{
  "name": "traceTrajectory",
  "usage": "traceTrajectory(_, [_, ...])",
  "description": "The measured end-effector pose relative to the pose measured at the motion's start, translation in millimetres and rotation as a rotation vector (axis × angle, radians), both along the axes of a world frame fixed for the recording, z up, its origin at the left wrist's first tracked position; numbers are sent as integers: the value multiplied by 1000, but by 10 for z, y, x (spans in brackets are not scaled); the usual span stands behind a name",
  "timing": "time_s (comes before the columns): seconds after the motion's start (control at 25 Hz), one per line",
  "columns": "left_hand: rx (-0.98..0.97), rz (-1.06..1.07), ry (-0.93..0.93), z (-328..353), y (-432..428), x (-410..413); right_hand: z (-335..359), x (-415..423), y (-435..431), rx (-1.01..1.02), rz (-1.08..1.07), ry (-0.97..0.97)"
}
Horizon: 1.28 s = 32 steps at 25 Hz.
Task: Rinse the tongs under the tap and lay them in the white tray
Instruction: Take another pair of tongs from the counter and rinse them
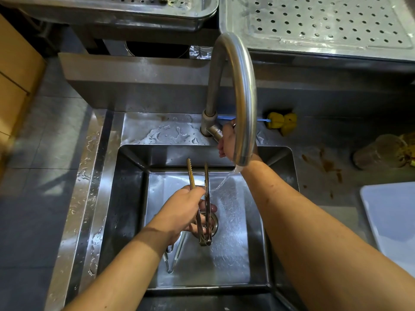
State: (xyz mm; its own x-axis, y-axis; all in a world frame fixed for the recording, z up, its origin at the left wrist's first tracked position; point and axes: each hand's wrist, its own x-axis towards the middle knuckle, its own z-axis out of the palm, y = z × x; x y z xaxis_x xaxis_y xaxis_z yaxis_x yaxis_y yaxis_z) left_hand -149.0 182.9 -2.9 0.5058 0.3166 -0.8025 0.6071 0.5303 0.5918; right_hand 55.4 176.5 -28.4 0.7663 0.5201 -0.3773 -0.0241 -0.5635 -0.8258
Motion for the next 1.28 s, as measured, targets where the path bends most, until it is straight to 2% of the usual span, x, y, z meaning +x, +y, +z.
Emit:
traceTrajectory(0.08, [14, -4, 0, -23, -6, 7, 110, -81, -87, 26, -24, 10])
traceTrajectory(0.2, [62, -12, -8, -79, -15, 22, 165, -417, -439, -64, -131, 86])
traceTrajectory(0.32, [116, -98, -15, -124, -37, 36, 76, -871, -771, -83, 18, 324])
traceTrajectory(0.4, [141, -128, -9, -156, -52, 31, 8, -1010, -864, -33, 43, 463])
traceTrajectory(0.52, [103, -116, -16, -180, -78, -7, -51, -1004, -915, -42, 6, 417])
traceTrajectory(0.64, [53, -99, -26, -184, -121, -45, -48, -975, -886, -177, 28, 277])
traceTrajectory(0.68, [54, -90, -26, -193, -132, -41, -40, -974, -885, -171, 44, 281])
traceTrajectory(0.8, [24, -37, -39, -186, -148, -44, 40, -983, -923, -26, 82, 452])
traceTrajectory(0.96, [-66, -80, -91, -144, -158, -84, 28, -857, -857, -221, 39, 301])
traceTrajectory(1.04, [-49, -58, -70, -158, -169, -65, 28, -886, -856, -196, 88, 328])
traceTrajectory(1.16, [-45, -10, -51, -176, -169, -64, 70, -962, -911, -71, 116, 487])
traceTrajectory(1.28, [-67, -64, -62, -192, -186, -106, 15, -899, -893, -214, 43, 389])
